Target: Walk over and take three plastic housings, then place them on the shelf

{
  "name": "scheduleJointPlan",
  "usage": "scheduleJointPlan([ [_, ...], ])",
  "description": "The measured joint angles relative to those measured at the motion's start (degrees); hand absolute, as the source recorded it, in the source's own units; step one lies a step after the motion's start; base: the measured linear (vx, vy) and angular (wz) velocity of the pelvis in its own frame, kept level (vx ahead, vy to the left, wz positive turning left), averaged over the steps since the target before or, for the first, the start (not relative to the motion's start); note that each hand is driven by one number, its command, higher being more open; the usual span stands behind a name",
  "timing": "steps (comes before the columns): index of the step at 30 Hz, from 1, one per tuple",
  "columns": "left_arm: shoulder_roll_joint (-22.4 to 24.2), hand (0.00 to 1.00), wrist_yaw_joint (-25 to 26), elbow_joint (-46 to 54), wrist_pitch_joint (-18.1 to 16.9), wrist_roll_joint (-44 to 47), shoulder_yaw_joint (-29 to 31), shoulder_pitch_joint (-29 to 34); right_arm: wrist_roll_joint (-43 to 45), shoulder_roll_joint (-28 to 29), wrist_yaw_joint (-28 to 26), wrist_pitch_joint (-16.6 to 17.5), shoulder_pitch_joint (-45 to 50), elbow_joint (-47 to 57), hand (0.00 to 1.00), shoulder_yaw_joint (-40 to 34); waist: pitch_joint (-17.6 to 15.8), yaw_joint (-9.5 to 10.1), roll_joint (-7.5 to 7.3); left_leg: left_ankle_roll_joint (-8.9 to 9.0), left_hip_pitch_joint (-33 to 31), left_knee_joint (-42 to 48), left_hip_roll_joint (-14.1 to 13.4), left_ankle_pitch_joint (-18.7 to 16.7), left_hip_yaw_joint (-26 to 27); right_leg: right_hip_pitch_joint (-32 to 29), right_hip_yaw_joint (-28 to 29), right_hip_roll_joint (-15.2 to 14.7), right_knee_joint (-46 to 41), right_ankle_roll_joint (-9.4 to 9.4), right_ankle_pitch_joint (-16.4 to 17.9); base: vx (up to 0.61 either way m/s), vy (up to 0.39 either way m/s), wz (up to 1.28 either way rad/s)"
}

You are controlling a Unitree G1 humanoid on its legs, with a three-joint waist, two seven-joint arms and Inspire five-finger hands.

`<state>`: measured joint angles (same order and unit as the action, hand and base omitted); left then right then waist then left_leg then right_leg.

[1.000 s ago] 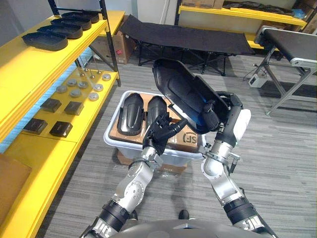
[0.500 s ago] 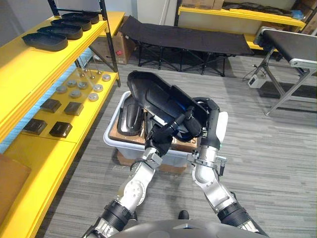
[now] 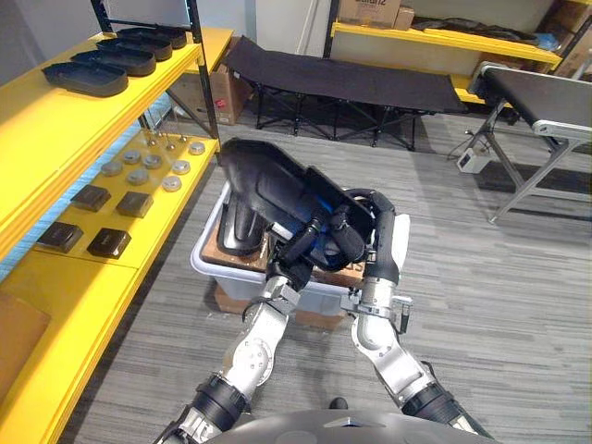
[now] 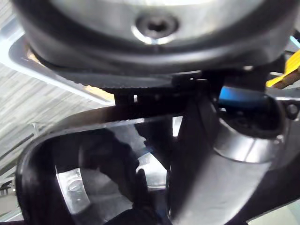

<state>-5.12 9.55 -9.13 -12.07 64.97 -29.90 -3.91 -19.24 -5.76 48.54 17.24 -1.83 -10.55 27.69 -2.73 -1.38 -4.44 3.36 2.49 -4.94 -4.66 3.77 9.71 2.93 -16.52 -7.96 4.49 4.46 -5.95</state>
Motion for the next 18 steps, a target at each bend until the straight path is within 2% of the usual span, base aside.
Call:
scheduleJointPlan([
  [3,0.18,0.00,1.17,-0.01,-2.70,-0.11,-1.05,0.00,0.09,0.09,-0.01,0.68,-0.04,0.03,0.00,0.47,0.06,-0.10,-0.10,0.02,-0.02,-0.09,-0.02,0.02,0.02,0.01,-0.08,0.01,0.00,-0.01,0.02,0.00,0.000,0.00],
  [12,0.85,0.00,5.93,-0.12,-6.53,-7.33,-1.29,0.05,0.47,1.60,0.58,0.68,-0.04,0.03,0.00,1.79,0.07,-0.15,-0.11,0.02,-0.09,-0.07,-0.02,0.03,0.05,-0.01,-0.24,0.00,0.00,-0.02,0.03,0.00,0.000,0.00],
  [13,0.87,0.00,6.80,-0.11,-6.69,-9.43,-1.16,0.05,0.49,1.60,0.60,0.68,0.05,0.02,1.00,1.75,0.07,-0.22,-0.12,0.03,-0.08,-0.08,-0.02,0.02,0.07,-0.01,-0.24,0.00,-0.01,-0.03,0.04,0.00,0.000,0.00],
  [18,0.96,0.00,9.78,-0.10,-6.74,-16.82,-0.22,0.05,0.52,0.93,-0.66,1.48,1.68,-0.03,1.00,1.62,0.07,-0.26,-0.14,0.03,-0.05,-0.08,-0.03,0.02,0.12,-0.01,-0.20,0.01,-0.01,-0.03,0.04,0.00,0.000,0.00],
])
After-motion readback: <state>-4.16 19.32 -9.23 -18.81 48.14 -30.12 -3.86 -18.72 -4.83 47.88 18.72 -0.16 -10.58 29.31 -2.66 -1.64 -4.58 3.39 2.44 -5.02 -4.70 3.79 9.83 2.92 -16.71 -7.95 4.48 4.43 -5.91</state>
